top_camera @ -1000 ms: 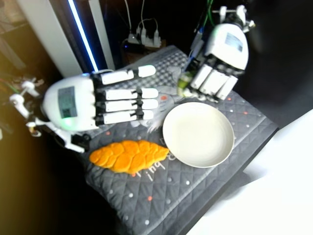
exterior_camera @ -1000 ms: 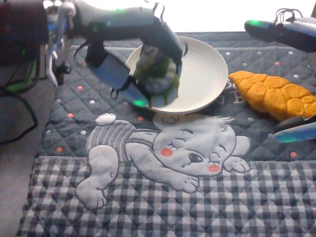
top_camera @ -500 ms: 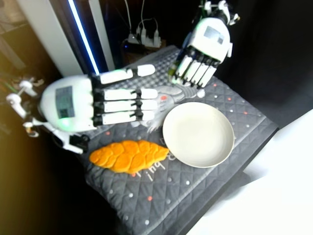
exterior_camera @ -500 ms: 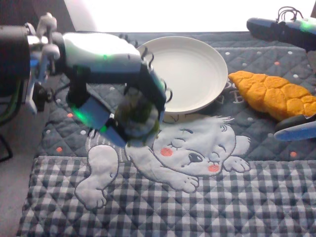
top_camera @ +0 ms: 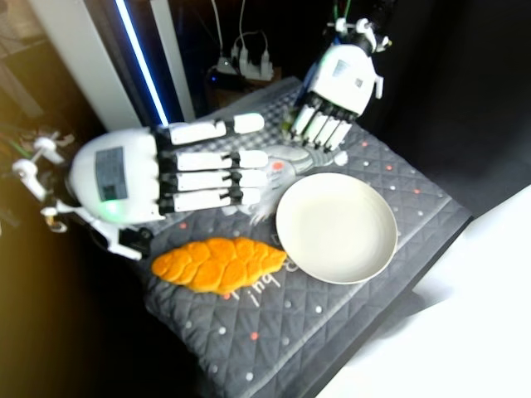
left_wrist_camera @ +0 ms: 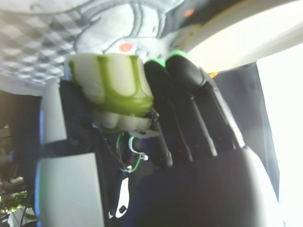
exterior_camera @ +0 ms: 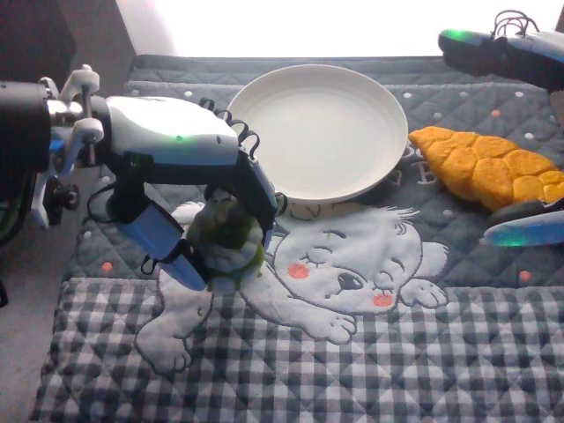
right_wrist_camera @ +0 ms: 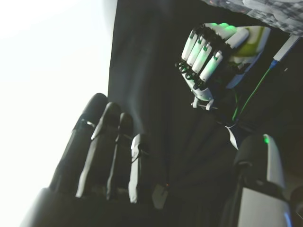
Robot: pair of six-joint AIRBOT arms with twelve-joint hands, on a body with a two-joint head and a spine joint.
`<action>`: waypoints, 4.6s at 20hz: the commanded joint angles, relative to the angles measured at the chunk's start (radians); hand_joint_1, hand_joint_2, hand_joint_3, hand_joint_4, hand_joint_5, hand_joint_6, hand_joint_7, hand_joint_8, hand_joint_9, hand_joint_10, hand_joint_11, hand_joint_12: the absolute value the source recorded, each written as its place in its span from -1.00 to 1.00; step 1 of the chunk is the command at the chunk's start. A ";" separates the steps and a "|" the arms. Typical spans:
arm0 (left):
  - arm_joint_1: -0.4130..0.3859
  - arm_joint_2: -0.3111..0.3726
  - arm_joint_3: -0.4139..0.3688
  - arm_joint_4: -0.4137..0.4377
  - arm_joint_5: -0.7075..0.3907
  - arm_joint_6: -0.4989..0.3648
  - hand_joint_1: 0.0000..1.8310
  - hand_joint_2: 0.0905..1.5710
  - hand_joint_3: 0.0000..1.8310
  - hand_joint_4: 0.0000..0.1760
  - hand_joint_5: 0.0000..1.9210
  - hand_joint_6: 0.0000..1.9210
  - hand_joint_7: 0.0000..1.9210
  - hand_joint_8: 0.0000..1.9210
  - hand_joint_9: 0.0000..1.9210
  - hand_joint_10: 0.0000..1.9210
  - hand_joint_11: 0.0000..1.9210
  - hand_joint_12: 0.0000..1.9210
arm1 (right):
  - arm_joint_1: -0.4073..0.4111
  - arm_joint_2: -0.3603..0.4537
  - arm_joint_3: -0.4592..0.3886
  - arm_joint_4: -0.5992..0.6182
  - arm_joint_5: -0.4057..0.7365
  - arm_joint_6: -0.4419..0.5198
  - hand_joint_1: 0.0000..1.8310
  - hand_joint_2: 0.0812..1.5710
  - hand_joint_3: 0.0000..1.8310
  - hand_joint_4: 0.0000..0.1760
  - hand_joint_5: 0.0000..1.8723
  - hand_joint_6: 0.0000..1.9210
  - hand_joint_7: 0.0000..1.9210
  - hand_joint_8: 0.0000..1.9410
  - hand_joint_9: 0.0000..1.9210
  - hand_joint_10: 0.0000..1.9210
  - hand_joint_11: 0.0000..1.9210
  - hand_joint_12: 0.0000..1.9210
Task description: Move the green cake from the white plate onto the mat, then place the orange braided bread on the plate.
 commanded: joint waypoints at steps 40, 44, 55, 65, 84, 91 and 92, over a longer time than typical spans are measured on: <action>0.017 0.344 -0.188 -0.782 -0.219 0.572 -0.23 0.14 -1.00 0.58 -0.61 -1.00 -0.63 -1.00 -0.57 -0.99 -0.59 -0.95 | 0.005 -0.037 0.116 0.024 -0.325 0.009 -0.30 -0.08 -1.00 0.34 -1.00 -1.00 -0.73 -1.00 -0.61 -0.99 -0.96 0.08; 0.018 0.344 -0.189 -0.779 -0.217 0.572 -0.38 0.33 -0.99 1.00 -0.74 -1.00 -0.69 -1.00 -0.56 -1.00 -0.50 -0.96 | 0.005 -0.051 0.139 0.017 -0.379 0.009 -0.27 -0.13 -1.00 0.45 -1.00 -1.00 -0.73 -1.00 -0.65 -1.00 -0.95 0.05; 0.029 0.327 -0.190 -0.760 -0.204 0.572 -0.45 0.35 -0.99 0.36 -0.74 -1.00 -0.58 -0.99 -0.42 -0.99 -0.44 -0.93 | 0.005 -0.060 0.229 0.035 -0.457 0.078 0.21 0.19 -1.00 -0.29 -1.00 -1.00 -0.46 -1.00 -0.33 -0.99 -0.76 0.03; 0.035 0.301 -0.187 -0.746 -0.192 0.572 -0.39 0.40 -1.00 -0.18 -0.61 -1.00 -0.52 -0.99 -0.41 -0.99 -0.57 -0.40 | 0.005 -0.073 0.256 0.042 -0.370 0.110 0.40 0.35 -1.00 -1.00 -0.03 -0.02 0.26 -0.24 0.49 -0.99 0.26 -0.54; 0.057 0.202 -0.157 -0.684 -0.213 0.531 -0.39 0.30 -0.99 -0.18 -0.43 -0.99 -0.53 -0.99 -0.55 -0.99 -0.58 -0.85 | 0.387 -0.074 0.207 -0.172 -0.378 0.019 0.38 0.33 -1.00 -1.00 0.04 -0.04 0.26 -0.31 0.49 -0.99 0.09 -0.13; 0.065 0.161 -0.155 -0.650 -0.237 0.521 -0.69 0.72 -0.99 -1.00 -0.24 -1.00 -0.21 -1.00 -0.25 -1.00 -0.59 -0.54 | 0.452 -0.208 0.281 -0.212 -0.495 -0.035 0.54 0.23 -1.00 -1.00 0.16 -0.44 0.39 -0.69 0.44 -0.38 0.21 -0.15; 0.065 0.151 -0.151 -0.650 -0.242 0.521 -0.64 0.63 -0.98 -1.00 -0.39 -1.00 -0.36 -1.00 -0.38 -1.00 -0.81 -0.25 | 0.455 -0.223 0.294 -0.212 -0.504 -0.035 0.55 0.23 -1.00 -1.00 0.15 -0.42 0.36 -0.64 0.42 -0.32 0.19 -0.09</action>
